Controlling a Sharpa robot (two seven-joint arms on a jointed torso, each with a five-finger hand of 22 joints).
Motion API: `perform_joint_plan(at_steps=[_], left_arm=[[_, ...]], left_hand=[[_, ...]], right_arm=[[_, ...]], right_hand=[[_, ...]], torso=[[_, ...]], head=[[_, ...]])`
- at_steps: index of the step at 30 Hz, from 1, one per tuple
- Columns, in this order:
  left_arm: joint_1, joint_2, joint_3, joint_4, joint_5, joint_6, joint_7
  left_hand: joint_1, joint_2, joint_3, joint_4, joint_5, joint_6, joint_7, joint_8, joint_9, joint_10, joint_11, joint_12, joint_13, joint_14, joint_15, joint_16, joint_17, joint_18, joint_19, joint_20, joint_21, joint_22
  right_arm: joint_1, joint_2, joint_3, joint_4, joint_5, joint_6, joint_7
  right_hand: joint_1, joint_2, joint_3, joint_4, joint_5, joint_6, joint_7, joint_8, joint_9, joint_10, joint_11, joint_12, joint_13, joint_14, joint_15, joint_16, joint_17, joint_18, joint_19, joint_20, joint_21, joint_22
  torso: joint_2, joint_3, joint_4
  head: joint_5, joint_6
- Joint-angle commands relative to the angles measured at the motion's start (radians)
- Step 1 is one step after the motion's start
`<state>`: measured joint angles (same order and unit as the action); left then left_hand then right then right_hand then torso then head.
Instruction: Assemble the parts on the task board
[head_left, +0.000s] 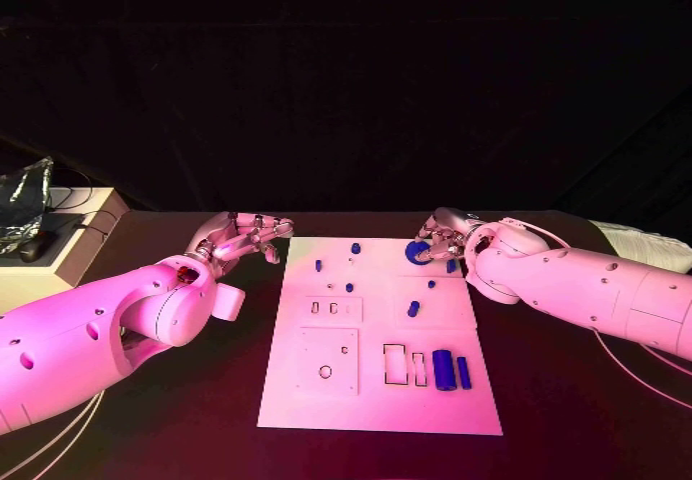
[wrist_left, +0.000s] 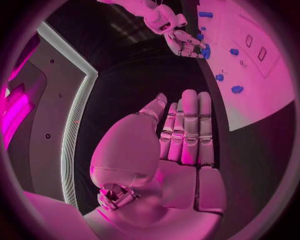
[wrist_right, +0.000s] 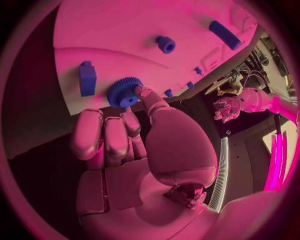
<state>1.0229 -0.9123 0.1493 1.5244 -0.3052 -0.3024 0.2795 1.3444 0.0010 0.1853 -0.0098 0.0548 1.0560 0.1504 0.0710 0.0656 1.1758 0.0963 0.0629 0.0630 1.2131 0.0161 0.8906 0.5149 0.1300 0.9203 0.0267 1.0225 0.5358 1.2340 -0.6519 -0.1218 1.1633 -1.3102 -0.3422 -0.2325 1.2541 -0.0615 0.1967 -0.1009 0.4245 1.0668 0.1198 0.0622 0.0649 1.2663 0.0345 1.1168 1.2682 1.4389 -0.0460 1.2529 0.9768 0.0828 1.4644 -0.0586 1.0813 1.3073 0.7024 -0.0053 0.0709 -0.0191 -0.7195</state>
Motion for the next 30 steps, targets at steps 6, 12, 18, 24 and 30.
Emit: perform_joint_plan(at_steps=[6,12,18,24,30], left_arm=[[0.000,0.000,0.001,0.004,-0.004,0.007,0.010],[0.000,-0.001,0.001,0.004,-0.004,0.004,0.011],[0.000,0.000,0.001,0.004,-0.004,0.004,0.011],[0.000,0.002,0.001,0.004,-0.004,0.007,0.010],[0.000,0.004,0.001,0.005,-0.004,0.009,0.009]], left_hand=[[-0.007,-0.002,0.010,-0.002,-0.002,-0.008,0.000,-0.005,0.000,-0.005,0.001,0.001,-0.001,-0.008,0.001,0.006,-0.002,0.010,-0.010,0.000,0.004,-0.002],[-0.008,-0.004,0.011,-0.002,-0.002,-0.009,0.000,-0.005,0.000,-0.008,0.002,0.001,-0.001,-0.008,0.002,0.007,-0.002,0.010,-0.010,-0.001,0.004,-0.002],[-0.009,-0.005,0.012,-0.002,-0.002,-0.011,0.001,-0.005,0.000,-0.009,0.003,0.001,-0.001,-0.008,0.002,0.007,-0.002,0.010,-0.010,0.000,0.004,-0.002],[-0.009,-0.005,0.012,-0.002,-0.002,-0.011,0.001,-0.005,0.000,-0.009,0.003,0.001,-0.001,-0.008,0.002,0.007,-0.002,0.010,-0.010,0.000,0.004,-0.002],[-0.009,-0.005,0.012,-0.002,-0.002,-0.011,0.001,-0.005,0.000,-0.009,0.003,0.001,-0.001,-0.008,0.002,0.007,-0.002,0.010,-0.010,0.000,0.004,-0.002]], right_arm=[[0.002,-0.008,0.005,0.068,-0.044,-0.073,0.015],[0.010,-0.007,0.010,0.127,-0.067,-0.092,0.006],[0.014,0.027,0.011,0.164,-0.109,-0.094,-0.007],[0.010,0.090,0.006,0.146,-0.154,-0.100,-0.014],[-0.003,0.137,0.002,0.121,-0.192,-0.111,-0.020]], right_hand=[[-0.020,-0.002,-0.003,-0.002,-0.008,0.020,0.010,0.003,0.003,0.017,-0.017,0.001,0.002,0.002,-0.007,-0.004,0.001,0.010,0.055,-0.006,0.005,0.148],[-0.017,-0.006,-0.006,0.000,-0.006,0.026,0.008,0.003,0.003,0.019,-0.018,-0.003,0.003,0.003,-0.009,-0.005,0.002,0.009,0.055,-0.007,0.006,0.148],[-0.017,-0.009,-0.008,0.001,-0.009,0.026,0.007,0.003,0.003,0.019,-0.018,-0.004,0.003,0.003,-0.009,-0.006,0.003,0.009,0.054,-0.007,0.007,0.149],[-0.015,-0.011,-0.008,0.003,-0.010,0.023,0.009,0.003,0.003,0.018,-0.018,-0.008,0.001,0.003,-0.008,-0.006,0.004,0.009,0.054,-0.007,0.005,0.148],[-0.012,-0.013,-0.009,0.002,-0.010,0.023,0.008,0.003,0.003,0.018,-0.018,-0.009,0.002,0.003,-0.008,-0.007,0.004,0.008,0.054,-0.007,0.006,0.148]], torso=[[-0.001,-0.0010,0.0009],[-0.001,-0.0011,-0.0003],[-0.001,-0.0022,0.0027],[0.000,-0.0027,0.0039],[0.001,-0.0028,0.0058]], head=[[0.003,0.001],[0.004,0.003],[0.006,0.004],[0.010,0.006],[0.011,0.005]])
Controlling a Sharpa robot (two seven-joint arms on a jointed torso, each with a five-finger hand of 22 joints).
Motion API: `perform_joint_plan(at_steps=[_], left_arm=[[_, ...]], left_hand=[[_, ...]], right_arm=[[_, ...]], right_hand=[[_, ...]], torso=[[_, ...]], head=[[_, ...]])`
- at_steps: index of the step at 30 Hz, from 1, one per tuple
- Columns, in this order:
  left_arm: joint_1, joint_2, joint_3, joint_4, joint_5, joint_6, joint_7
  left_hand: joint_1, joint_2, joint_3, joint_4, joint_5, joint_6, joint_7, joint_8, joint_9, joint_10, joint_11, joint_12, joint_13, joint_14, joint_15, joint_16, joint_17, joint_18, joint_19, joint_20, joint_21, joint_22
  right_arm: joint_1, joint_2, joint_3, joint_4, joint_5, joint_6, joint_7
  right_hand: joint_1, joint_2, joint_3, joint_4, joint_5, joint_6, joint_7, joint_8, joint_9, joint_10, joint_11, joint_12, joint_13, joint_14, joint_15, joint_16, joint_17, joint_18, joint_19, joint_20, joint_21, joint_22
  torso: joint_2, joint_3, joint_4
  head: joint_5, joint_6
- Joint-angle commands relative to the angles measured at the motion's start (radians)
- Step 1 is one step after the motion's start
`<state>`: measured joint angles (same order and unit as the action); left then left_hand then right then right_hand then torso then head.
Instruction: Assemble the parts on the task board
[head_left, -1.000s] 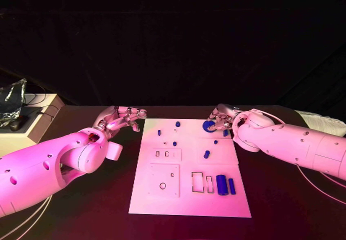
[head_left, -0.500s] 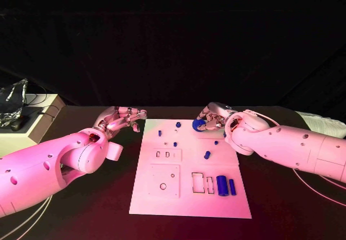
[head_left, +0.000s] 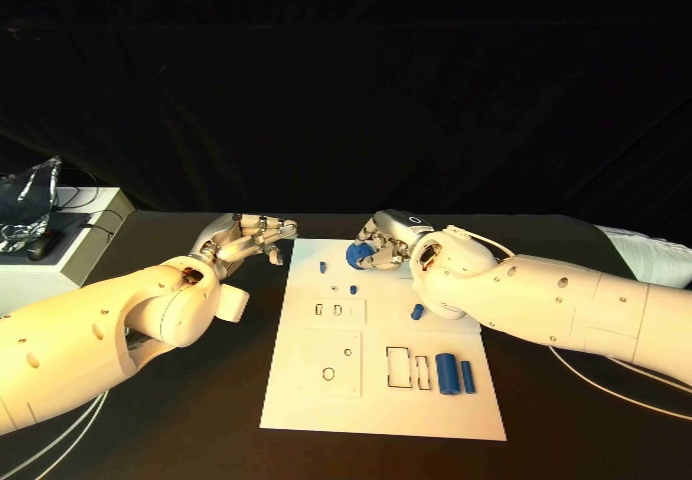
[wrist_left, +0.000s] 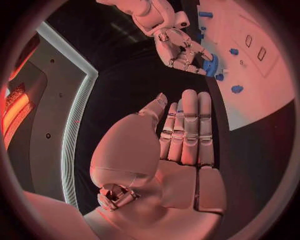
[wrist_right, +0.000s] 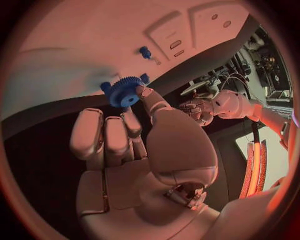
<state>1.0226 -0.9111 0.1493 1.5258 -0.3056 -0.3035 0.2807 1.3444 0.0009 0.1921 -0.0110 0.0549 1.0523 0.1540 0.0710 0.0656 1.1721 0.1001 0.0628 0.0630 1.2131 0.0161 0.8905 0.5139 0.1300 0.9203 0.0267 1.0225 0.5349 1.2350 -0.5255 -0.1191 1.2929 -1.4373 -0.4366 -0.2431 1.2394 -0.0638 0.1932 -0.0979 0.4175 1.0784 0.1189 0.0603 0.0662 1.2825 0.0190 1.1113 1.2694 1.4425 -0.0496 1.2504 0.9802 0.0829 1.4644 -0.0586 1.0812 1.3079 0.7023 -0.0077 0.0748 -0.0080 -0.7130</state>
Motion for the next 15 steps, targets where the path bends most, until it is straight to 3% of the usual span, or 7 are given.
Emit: perform_joint_plan(at_steps=[1,5,10,15], left_arm=[[0.000,0.003,0.001,0.004,-0.004,0.010,0.007],[0.000,0.005,0.001,0.003,-0.004,0.011,0.007],[0.000,0.008,0.001,0.001,-0.004,0.012,0.007],[0.000,0.008,0.001,0.001,-0.004,0.012,0.008]], left_hand=[[-0.009,-0.004,0.005,-0.001,-0.002,-0.007,-0.003,-0.005,0.000,-0.005,-0.001,0.001,-0.001,-0.008,0.002,0.007,-0.001,0.010,-0.010,0.000,0.004,-0.002],[-0.011,-0.005,0.006,-0.001,-0.002,-0.009,-0.002,-0.005,0.001,-0.007,0.000,0.001,-0.001,-0.008,0.003,0.007,-0.002,0.011,-0.010,0.000,0.005,-0.002],[-0.012,-0.006,0.005,0.000,-0.002,-0.009,-0.001,-0.005,0.001,-0.007,0.000,0.001,-0.001,-0.008,0.003,0.007,-0.002,0.011,-0.010,0.000,0.005,-0.002],[-0.012,-0.006,0.005,0.000,-0.002,-0.009,-0.001,-0.005,0.001,-0.007,0.000,0.001,-0.001,-0.008,0.003,0.007,-0.002,0.011,-0.010,0.000,0.005,-0.002]], right_arm=[[-0.006,0.018,-0.001,-0.013,-0.068,-0.017,-0.010],[-0.013,0.044,-0.001,-0.031,-0.081,-0.012,-0.014],[-0.023,0.060,-0.003,-0.048,-0.087,-0.002,-0.017],[-0.030,0.066,-0.003,-0.057,-0.095,-0.002,-0.020]], right_hand=[[0.004,-0.011,-0.005,-0.002,-0.003,0.012,0.009,0.005,0.001,0.002,-0.002,-0.004,0.000,0.000,-0.005,-0.004,0.001,0.008,0.054,-0.008,0.005,0.148],[0.005,-0.012,-0.004,-0.002,-0.002,0.012,0.010,0.005,0.001,0.002,-0.002,-0.005,0.000,-0.001,-0.005,-0.005,0.001,0.008,0.054,-0.007,0.005,0.148],[0.006,-0.012,-0.004,-0.003,0.003,0.010,0.011,0.005,0.001,0.000,-0.001,-0.007,0.000,0.000,-0.005,-0.005,0.001,0.009,0.053,-0.007,0.003,0.147],[0.006,-0.012,-0.004,-0.003,0.003,0.010,0.011,0.005,0.001,0.000,-0.001,-0.007,0.000,0.000,-0.005,-0.005,0.001,0.009,0.053,-0.007,0.003,0.147]], torso=[[0.002,-0.0003,0.0016],[0.002,-0.0002,0.0002],[0.004,-0.0025,0.0022],[0.004,-0.0003,0.0005]], head=[[0.000,-0.001],[0.001,-0.002],[-0.001,-0.004],[0.003,-0.005]])
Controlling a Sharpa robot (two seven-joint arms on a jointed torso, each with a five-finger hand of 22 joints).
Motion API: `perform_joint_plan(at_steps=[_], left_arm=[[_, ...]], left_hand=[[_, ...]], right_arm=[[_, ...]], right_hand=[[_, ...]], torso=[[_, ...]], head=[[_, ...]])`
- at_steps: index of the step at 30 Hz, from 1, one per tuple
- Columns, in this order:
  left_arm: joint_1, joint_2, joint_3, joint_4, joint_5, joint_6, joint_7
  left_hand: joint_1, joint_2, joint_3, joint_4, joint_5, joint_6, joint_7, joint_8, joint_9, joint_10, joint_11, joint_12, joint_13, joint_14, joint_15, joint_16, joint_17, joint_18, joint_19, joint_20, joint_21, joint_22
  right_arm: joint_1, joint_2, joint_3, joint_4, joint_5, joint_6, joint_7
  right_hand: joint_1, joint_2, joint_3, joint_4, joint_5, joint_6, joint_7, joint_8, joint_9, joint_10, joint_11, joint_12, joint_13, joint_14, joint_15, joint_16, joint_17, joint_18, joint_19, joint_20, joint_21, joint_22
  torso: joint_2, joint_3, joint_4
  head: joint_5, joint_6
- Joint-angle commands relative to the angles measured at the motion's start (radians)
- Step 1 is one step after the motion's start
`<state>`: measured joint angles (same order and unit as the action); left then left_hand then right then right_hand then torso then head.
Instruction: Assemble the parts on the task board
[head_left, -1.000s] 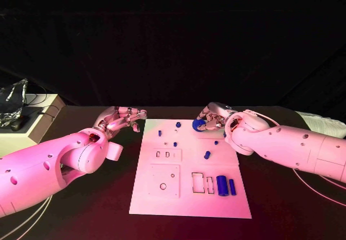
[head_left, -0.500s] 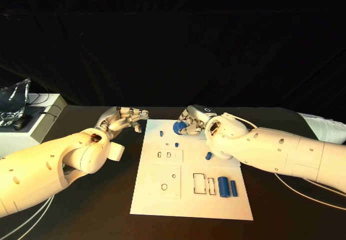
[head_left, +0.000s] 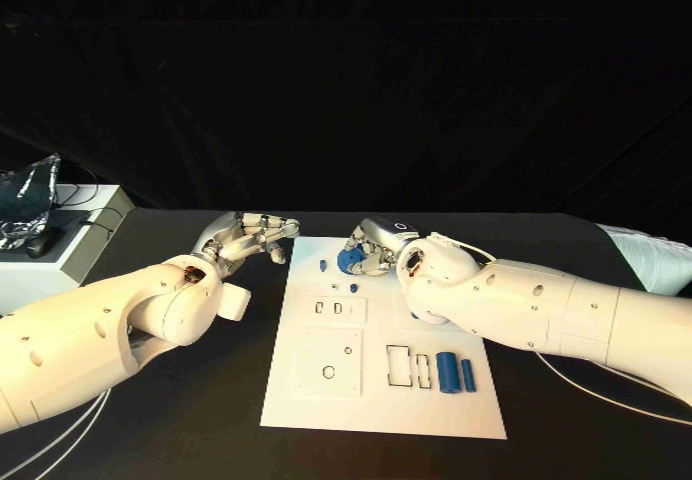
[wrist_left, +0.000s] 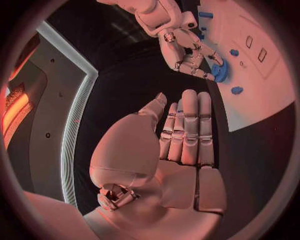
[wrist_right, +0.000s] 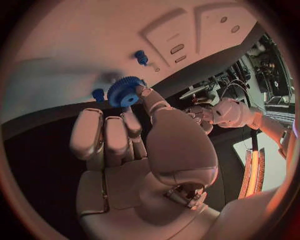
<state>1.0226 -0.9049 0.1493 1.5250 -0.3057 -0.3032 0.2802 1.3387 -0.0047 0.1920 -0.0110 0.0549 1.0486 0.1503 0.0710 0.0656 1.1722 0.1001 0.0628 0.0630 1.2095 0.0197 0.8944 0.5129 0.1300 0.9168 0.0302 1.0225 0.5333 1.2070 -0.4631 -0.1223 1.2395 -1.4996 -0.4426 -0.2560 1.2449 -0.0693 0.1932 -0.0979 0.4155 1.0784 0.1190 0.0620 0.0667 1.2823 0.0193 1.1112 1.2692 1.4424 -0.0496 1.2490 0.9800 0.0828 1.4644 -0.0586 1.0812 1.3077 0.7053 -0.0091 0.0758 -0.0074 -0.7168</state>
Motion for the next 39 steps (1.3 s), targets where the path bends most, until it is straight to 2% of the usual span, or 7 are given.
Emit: perform_joint_plan(at_steps=[1,20,28,32,34,37,39], left_arm=[[0.000,0.002,0.001,0.002,-0.004,0.011,0.008],[0.000,-0.001,0.001,0.003,-0.004,0.011,0.008],[0.000,-0.004,0.001,0.007,-0.004,0.011,0.010],[0.000,-0.006,0.001,0.008,-0.004,0.011,0.010],[0.001,-0.007,0.001,0.009,-0.004,0.011,0.009],[0.001,-0.008,0.001,0.009,-0.004,0.010,0.009],[0.001,-0.008,0.001,0.010,-0.004,0.010,0.009]], left_hand=[[-0.007,0.000,0.005,0.000,-0.002,-0.005,0.002,-0.005,0.001,-0.007,0.000,0.001,-0.001,-0.004,-0.001,0.003,-0.001,0.011,-0.007,-0.003,0.005,-0.001],[-0.007,0.000,0.005,0.000,-0.002,-0.005,0.002,-0.005,0.001,-0.007,0.000,0.001,-0.001,-0.004,-0.001,0.003,-0.001,0.011,-0.007,-0.003,0.005,-0.001],[-0.007,0.000,0.005,0.000,-0.002,-0.005,0.002,-0.005,0.001,-0.007,0.000,0.001,-0.001,-0.004,-0.001,0.003,-0.001,0.011,-0.007,-0.003,0.005,-0.001],[-0.007,0.000,0.005,0.000,-0.002,-0.005,0.002,-0.005,0.001,-0.007,0.000,0.001,-0.001,-0.004,-0.001,0.003,-0.001,0.011,-0.007,-0.003,0.005,-0.001],[-0.007,0.000,0.005,0.000,-0.002,-0.005,0.002,-0.005,0.001,-0.007,0.000,0.001,-0.001,-0.004,-0.001,0.003,-0.001,0.011,-0.007,-0.003,0.005,-0.001],[-0.007,0.000,0.005,0.000,-0.002,-0.005,0.002,-0.005,0.001,-0.007,0.000,0.001,-0.001,-0.004,-0.001,0.003,-0.001,0.011,-0.007,-0.003,0.005,-0.001],[-0.007,0.000,0.005,0.000,-0.002,-0.005,0.002,-0.005,0.001,-0.007,0.000,0.001,-0.001,-0.004,-0.001,0.003,-0.001,0.011,-0.007,-0.003,0.005,-0.001]], right_arm=[[-0.003,0.004,0.000,-0.005,-0.034,0.004,-0.008],[-0.006,0.019,0.000,-0.041,-0.047,-0.014,-0.027],[-0.008,0.029,0.000,-0.058,-0.042,-0.010,-0.016],[-0.009,0.037,0.000,-0.067,-0.032,-0.005,-0.005],[-0.009,0.040,0.000,-0.071,-0.024,0.001,0.003],[-0.009,0.044,-0.001,-0.075,-0.014,0.016,0.010],[-0.009,0.044,-0.001,-0.076,-0.009,0.023,0.013]], right_hand=[[0.000,-0.007,-0.003,-0.003,0.005,0.010,0.011,0.003,0.001,0.000,-0.002,-0.007,0.000,0.000,-0.005,-0.004,0.002,0.009,0.053,-0.007,0.003,0.147],[0.001,-0.008,-0.002,-0.006,0.006,0.010,0.010,0.003,0.001,0.001,-0.002,-0.008,0.001,0.000,-0.005,-0.006,0.003,0.009,0.054,-0.008,0.004,0.148],[0.001,-0.009,-0.002,-0.007,0.004,0.010,0.011,0.003,0.001,0.000,-0.002,-0.010,0.000,0.000,-0.005,-0.006,0.004,0.009,0.054,-0.007,0.004,0.148],[-0.002,-0.019,-0.009,-0.003,-0.012,-0.027,0.022,0.001,-0.001,-0.011,0.006,-0.028,-0.011,-0.001,0.000,-0.007,0.005,0.009,0.053,-0.005,0.002,0.148],[-0.004,-0.030,-0.027,0.008,-0.038,-0.065,0.032,0.002,-0.001,-0.017,0.013,-0.037,-0.020,-0.001,0.006,-0.007,0.007,0.010,0.052,0.000,0.001,0.147],[0.002,-0.037,-0.081,0.040,-0.049,-0.089,0.037,0.001,0.000,-0.028,0.019,-0.047,-0.033,-0.001,0.012,-0.007,0.009,0.014,0.052,0.008,-0.002,0.147],[-0.003,-0.049,-0.105,0.071,-0.087,-0.096,0.038,0.001,0.000,-0.033,0.021,-0.051,-0.039,-0.001,0.013,-0.007,0.011,0.015,0.053,0.009,-0.001,0.147]], torso=[[0.000,0.0014,-0.0008],[0.000,0.0021,-0.0020],[0.001,0.0005,-0.0002],[0.000,0.0011,-0.0014],[0.001,0.0004,-0.0014],[0.000,0.0003,-0.0016],[0.000,0.0003,-0.0019]], head=[[0.003,-0.002],[0.006,-0.002],[0.008,-0.001],[0.009,-0.002],[0.010,-0.002],[0.011,-0.003],[0.011,-0.004]])
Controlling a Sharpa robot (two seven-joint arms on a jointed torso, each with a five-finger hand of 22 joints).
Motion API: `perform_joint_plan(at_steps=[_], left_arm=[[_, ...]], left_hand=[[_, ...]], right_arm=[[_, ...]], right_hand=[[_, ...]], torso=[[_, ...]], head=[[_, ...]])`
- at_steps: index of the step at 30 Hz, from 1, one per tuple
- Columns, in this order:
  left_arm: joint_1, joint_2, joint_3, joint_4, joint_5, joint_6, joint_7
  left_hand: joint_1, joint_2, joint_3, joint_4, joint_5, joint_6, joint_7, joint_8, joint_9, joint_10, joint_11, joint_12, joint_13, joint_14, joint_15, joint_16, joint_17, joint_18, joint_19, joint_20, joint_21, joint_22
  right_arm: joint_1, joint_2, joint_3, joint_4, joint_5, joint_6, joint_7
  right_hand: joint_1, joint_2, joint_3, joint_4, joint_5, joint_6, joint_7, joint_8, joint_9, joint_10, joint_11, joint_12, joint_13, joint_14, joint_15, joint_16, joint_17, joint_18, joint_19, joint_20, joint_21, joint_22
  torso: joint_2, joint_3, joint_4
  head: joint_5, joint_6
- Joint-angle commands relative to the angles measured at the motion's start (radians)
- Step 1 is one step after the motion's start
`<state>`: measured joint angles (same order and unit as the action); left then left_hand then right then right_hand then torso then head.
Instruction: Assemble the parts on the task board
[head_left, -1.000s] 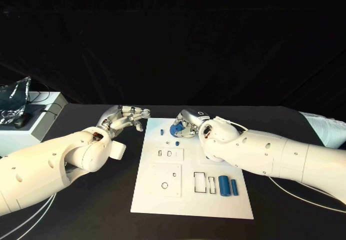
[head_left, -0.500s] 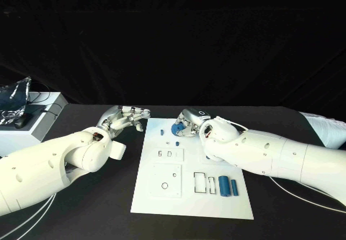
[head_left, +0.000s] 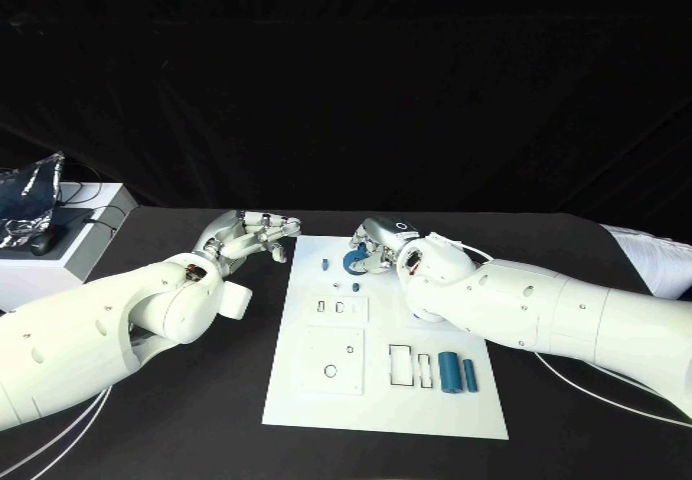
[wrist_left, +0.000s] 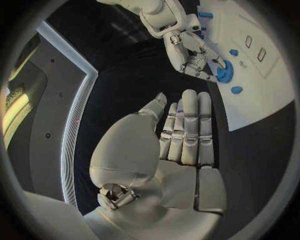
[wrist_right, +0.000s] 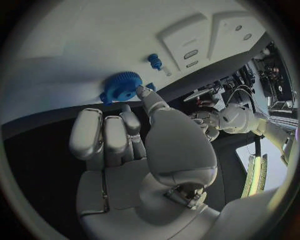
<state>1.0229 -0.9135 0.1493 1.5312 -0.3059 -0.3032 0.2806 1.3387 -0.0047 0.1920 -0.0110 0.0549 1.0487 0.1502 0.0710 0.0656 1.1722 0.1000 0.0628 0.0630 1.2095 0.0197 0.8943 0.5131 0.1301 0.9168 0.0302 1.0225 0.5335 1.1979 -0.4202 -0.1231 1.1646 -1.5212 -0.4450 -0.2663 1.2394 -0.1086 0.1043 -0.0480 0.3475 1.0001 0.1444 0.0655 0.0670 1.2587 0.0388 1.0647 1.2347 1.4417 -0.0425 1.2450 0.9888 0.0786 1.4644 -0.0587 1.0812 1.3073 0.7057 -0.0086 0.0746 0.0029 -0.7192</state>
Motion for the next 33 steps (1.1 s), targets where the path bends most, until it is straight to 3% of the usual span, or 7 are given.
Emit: perform_joint_plan(at_steps=[1,4,14,20,25,29,33], left_arm=[[0.000,0.000,0.001,0.003,-0.003,0.010,0.008],[0.000,0.000,0.001,0.002,-0.003,0.010,0.008],[0.000,0.001,0.001,-0.002,-0.003,0.009,0.008],[0.000,0.000,0.001,-0.002,-0.003,0.008,0.009],[0.000,0.001,0.001,-0.002,-0.003,0.009,0.010],[0.000,0.001,0.001,-0.006,-0.003,0.009,0.011],[-0.001,0.002,0.001,-0.013,-0.003,0.009,0.012]], left_hand=[[-0.007,0.000,0.005,0.000,-0.002,-0.005,0.002,-0.005,0.001,-0.007,0.000,0.001,-0.001,-0.004,-0.001,0.003,-0.001,0.011,-0.007,-0.003,0.005,-0.001],[-0.007,0.000,0.005,0.000,-0.002,-0.005,0.002,-0.005,0.001,-0.007,0.000,0.001,-0.001,-0.004,-0.001,0.003,-0.001,0.011,-0.007,-0.003,0.005,-0.001],[-0.007,0.000,0.005,0.000,-0.002,-0.005,0.002,-0.005,0.001,-0.007,0.000,0.001,-0.001,-0.004,-0.001,0.003,-0.001,0.011,-0.007,-0.003,0.005,-0.001],[-0.007,0.000,0.005,0.000,-0.002,-0.005,0.002,-0.005,0.001,-0.007,0.000,0.001,-0.001,-0.004,-0.001,0.003,-0.001,0.011,-0.007,-0.003,0.005,-0.001],[-0.007,0.000,0.005,0.000,-0.002,-0.005,0.002,-0.005,0.001,-0.007,0.000,0.001,-0.001,-0.004,-0.001,0.003,-0.001,0.011,-0.007,-0.003,0.005,-0.001],[-0.005,0.000,0.005,0.000,-0.002,-0.006,0.003,-0.005,0.001,-0.008,0.000,0.001,-0.001,-0.005,0.000,0.004,-0.003,0.011,-0.007,-0.003,0.007,-0.005],[-0.005,0.000,0.005,0.000,-0.002,-0.006,0.003,-0.005,0.001,-0.008,0.000,0.001,-0.001,-0.005,0.000,0.004,-0.003,0.011,-0.007,-0.003,0.007,-0.005]], right_arm=[[0.000,0.001,0.000,-0.001,0.015,0.028,0.024],[-0.001,-0.001,0.000,-0.001,0.020,0.032,0.025],[-0.002,-0.019,-0.001,0.005,0.036,0.042,0.030],[-0.003,-0.032,-0.001,0.007,0.050,0.048,0.033],[-0.004,-0.060,-0.002,0.020,0.077,-0.086,0.072],[-0.002,-0.117,0.004,0.068,0.190,-0.247,0.198],[0.010,-0.187,0.011,0.128,0.282,-0.297,0.306]], right_hand=[[0.000,-0.023,-0.022,0.059,-0.027,-0.019,0.012,-0.003,0.000,-0.011,0.002,-0.003,-0.008,-0.001,0.007,-0.003,0.003,0.020,0.053,0.011,-0.002,0.148],[0.009,-0.041,-0.024,0.110,-0.029,-0.018,0.012,-0.003,0.000,-0.014,0.002,0.001,-0.014,0.000,0.007,-0.003,0.005,0.021,0.053,0.012,-0.001,0.148],[0.010,-0.023,-0.030,0.098,-0.013,0.006,0.004,-0.002,0.000,-0.009,-0.003,0.010,-0.014,0.000,0.003,-0.002,0.007,0.020,0.054,0.009,0.002,0.149],[-0.012,-0.001,-0.032,0.111,0.005,0.016,0.001,-0.002,0.000,-0.007,-0.005,0.012,-0.012,0.001,0.002,-0.002,0.008,0.019,0.054,0.008,0.003,0.149],[-0.005,0.018,-0.029,0.081,0.019,0.015,0.003,-0.002,0.000,-0.007,-0.005,0.013,-0.012,0.001,0.002,-0.002,0.009,0.018,0.054,0.006,0.003,0.149],[0.002,0.006,-0.027,0.066,0.001,0.002,0.007,-0.003,-0.001,-0.010,-0.003,0.008,-0.016,-0.001,0.003,-0.007,0.003,0.019,0.053,0.007,-0.003,0.147],[0.007,-0.006,-0.024,0.063,-0.021,-0.026,0.015,-0.003,-0.001,-0.027,0.003,-0.012,-0.030,-0.004,0.007,-0.018,-0.008,0.022,0.048,0.011,-0.021,0.143]], torso=[[0.000,0.0003,-0.0009],[0.000,0.0004,-0.0014],[0.000,0.0025,-0.0011],[0.000,0.0024,-0.0019],[-0.001,0.0032,-0.0010],[-0.001,0.0054,-0.0037],[-0.003,0.0054,-0.0069]], head=[[0.002,-0.001],[0.001,-0.002],[0.000,-0.003],[0.000,-0.003],[-0.002,0.000],[0.000,0.004],[-0.005,0.012]])
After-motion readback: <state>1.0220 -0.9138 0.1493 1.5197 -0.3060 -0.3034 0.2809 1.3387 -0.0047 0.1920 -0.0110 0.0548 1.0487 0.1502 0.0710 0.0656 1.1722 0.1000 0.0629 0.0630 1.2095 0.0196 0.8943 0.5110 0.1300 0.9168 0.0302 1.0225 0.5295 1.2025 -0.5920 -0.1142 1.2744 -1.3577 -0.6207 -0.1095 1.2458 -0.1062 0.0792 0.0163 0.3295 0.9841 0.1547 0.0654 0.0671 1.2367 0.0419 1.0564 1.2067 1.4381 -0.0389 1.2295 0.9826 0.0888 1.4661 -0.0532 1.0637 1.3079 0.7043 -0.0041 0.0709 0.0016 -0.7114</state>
